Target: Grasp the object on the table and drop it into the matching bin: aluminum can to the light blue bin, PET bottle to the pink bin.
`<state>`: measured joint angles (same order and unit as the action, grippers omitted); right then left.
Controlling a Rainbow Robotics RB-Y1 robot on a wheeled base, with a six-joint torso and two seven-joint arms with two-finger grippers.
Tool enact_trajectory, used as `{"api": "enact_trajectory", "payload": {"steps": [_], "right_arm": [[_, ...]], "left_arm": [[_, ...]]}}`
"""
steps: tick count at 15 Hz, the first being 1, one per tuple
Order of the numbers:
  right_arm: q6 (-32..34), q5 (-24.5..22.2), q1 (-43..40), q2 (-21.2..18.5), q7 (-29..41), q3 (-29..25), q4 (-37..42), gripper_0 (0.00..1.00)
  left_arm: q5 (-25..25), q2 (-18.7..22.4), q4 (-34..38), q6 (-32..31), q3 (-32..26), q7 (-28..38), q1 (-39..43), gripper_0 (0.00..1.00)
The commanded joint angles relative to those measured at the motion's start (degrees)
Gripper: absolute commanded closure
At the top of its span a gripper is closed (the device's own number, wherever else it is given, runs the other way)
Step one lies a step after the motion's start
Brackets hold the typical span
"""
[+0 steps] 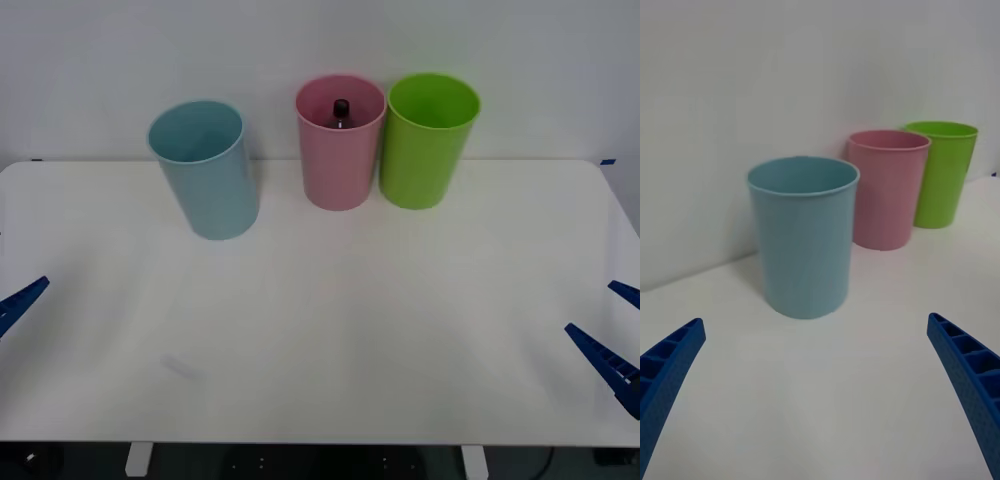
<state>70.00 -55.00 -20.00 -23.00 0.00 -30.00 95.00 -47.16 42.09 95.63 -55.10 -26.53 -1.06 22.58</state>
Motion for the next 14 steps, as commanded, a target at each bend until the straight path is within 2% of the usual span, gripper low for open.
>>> {"api": "enact_trajectory", "payload": {"steps": [1,9,14], "right_arm": [[0.0,0.0,0.0,0.0,0.0,0.0,0.0,0.0],[0.0,0.0,0.0,0.0,0.0,0.0,0.0,0.0],[0.0,0.0,0.0,0.0,0.0,0.0,0.0,0.0]], "left_arm": [[-1.8,0.0,0.1,-1.1,-1.3,-0.2,3.2,0.0],[0.0,0.0,0.1,-2.2,-1.3,-0.9,10.4,0.0],[0.2,0.0,0.0,-2.4,0.6,-0.7,10.6,0.0]]}}
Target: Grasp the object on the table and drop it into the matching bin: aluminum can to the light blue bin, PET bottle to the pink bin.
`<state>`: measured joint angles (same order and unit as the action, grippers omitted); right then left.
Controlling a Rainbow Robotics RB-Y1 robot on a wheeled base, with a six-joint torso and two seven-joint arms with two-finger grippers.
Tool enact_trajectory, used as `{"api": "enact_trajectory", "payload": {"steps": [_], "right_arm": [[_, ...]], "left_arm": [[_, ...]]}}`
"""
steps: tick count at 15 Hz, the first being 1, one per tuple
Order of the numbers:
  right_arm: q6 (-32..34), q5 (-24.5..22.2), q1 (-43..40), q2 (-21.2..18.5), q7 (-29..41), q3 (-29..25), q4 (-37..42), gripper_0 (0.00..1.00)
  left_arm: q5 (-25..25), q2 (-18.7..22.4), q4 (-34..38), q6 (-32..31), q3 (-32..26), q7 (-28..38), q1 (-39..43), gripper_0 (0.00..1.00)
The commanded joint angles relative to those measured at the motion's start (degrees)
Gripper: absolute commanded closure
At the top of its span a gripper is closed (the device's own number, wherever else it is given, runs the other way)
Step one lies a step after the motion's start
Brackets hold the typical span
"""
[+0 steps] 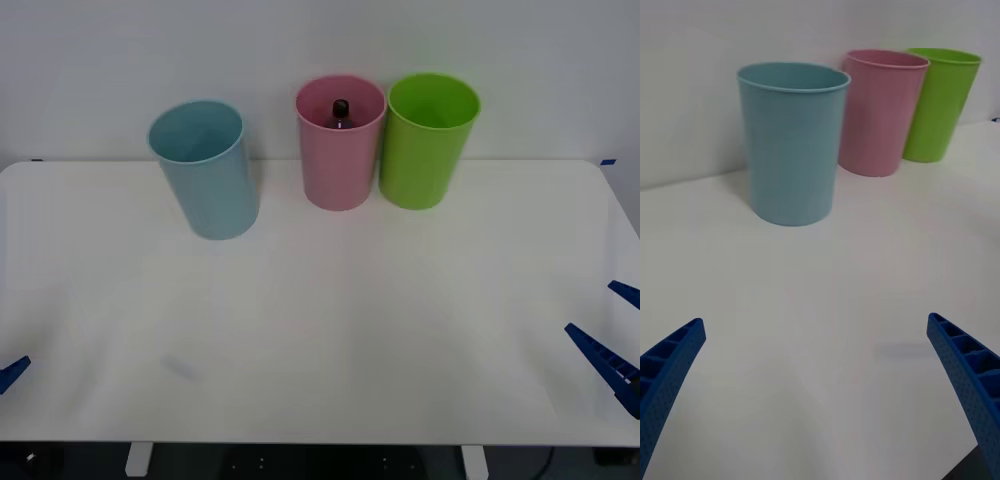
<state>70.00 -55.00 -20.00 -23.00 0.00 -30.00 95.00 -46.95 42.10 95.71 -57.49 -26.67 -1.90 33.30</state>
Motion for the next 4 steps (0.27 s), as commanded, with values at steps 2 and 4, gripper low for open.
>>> {"api": "enact_trajectory", "payload": {"steps": [2,4], "right_arm": [[0.0,0.0,0.0,0.0,0.0,0.0,0.0,0.0],[0.0,0.0,0.0,0.0,0.0,0.0,0.0,0.0]], "left_arm": [[0.0,0.0,-0.1,0.0,0.7,0.1,0.0,0.0],[0.0,0.0,-0.1,0.0,0.7,0.1,0.0,0.0]]}}
